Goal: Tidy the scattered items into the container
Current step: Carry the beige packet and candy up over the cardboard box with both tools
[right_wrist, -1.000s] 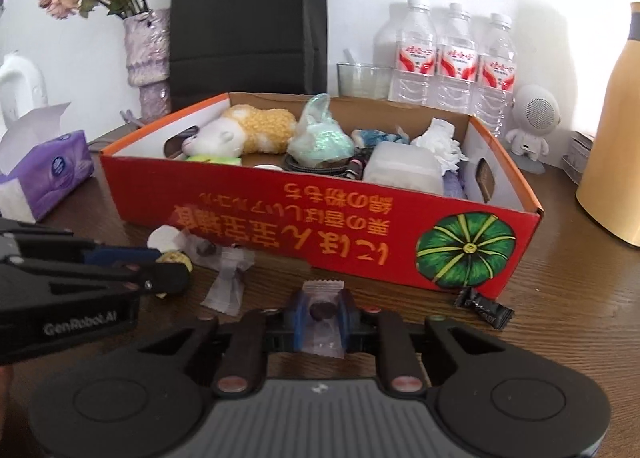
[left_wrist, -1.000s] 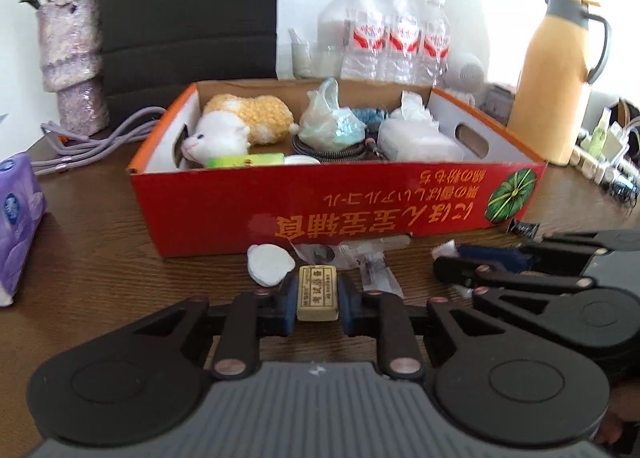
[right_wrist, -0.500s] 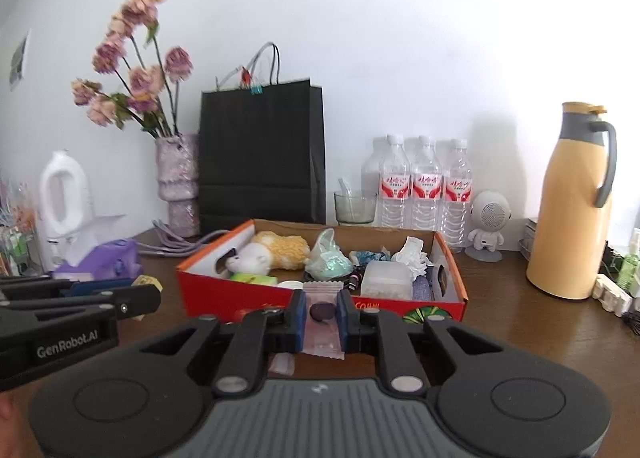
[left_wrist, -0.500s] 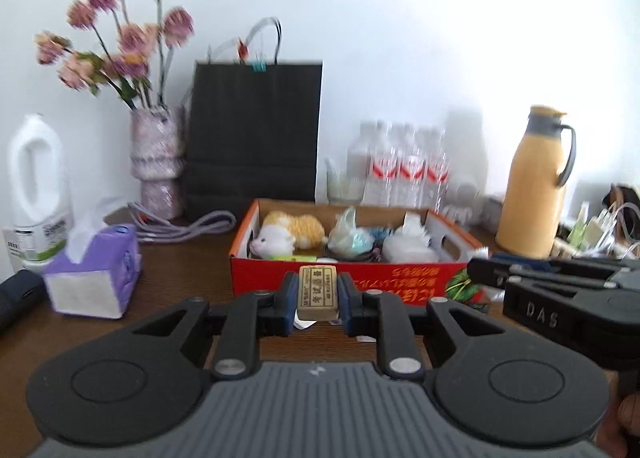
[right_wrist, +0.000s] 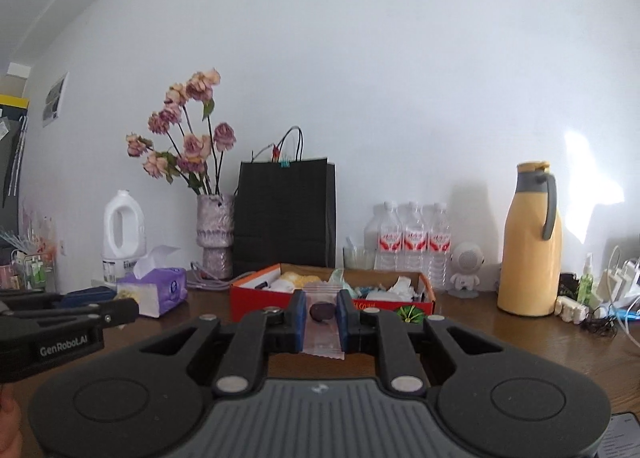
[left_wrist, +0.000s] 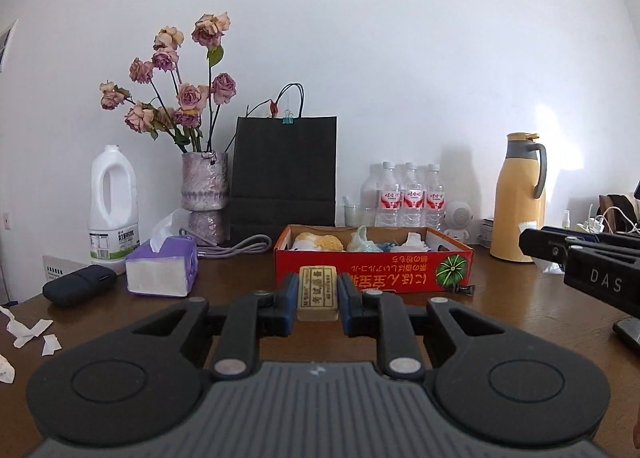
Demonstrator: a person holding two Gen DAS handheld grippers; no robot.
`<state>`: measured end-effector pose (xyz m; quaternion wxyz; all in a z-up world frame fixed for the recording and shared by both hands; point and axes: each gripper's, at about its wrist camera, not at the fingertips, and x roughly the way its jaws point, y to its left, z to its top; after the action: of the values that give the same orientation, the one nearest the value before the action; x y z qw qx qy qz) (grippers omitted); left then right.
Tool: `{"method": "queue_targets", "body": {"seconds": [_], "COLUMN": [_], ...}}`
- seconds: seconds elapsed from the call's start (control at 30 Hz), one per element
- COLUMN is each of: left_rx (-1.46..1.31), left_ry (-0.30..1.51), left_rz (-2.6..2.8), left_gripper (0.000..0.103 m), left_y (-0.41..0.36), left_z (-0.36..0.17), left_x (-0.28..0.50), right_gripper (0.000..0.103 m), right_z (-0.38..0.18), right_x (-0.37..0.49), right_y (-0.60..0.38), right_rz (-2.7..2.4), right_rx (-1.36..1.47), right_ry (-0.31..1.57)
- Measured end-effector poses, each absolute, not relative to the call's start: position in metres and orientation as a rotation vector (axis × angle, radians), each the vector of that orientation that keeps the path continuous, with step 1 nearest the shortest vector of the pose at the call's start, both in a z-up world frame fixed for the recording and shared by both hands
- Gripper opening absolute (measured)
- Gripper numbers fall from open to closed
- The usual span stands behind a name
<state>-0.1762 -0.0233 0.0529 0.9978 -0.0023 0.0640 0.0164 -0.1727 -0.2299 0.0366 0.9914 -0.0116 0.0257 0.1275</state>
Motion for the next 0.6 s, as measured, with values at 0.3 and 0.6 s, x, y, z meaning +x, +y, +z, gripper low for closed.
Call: {"method": "queue_targets", "body": {"seconds": [0.3, 0.6], "left_rx": [-0.023, -0.009], "left_ry": [0.102, 0.044], "left_rz": [-0.002, -0.023], "left_gripper": [0.022, 0.022], "left_y": [-0.022, -0.018], "left_z": [0.079, 0.126], "left_x": [-0.119, 0.040], "right_gripper": [0.015, 0.015], "right_z": [0.054, 0.105], "right_x": [-0.117, 0.036], "right_y": [-0.227, -0.216], "right_rz": [0.241, 0.228], "right_rx": [-0.010, -0.004], "right_ry": [0.091, 0.055]}}
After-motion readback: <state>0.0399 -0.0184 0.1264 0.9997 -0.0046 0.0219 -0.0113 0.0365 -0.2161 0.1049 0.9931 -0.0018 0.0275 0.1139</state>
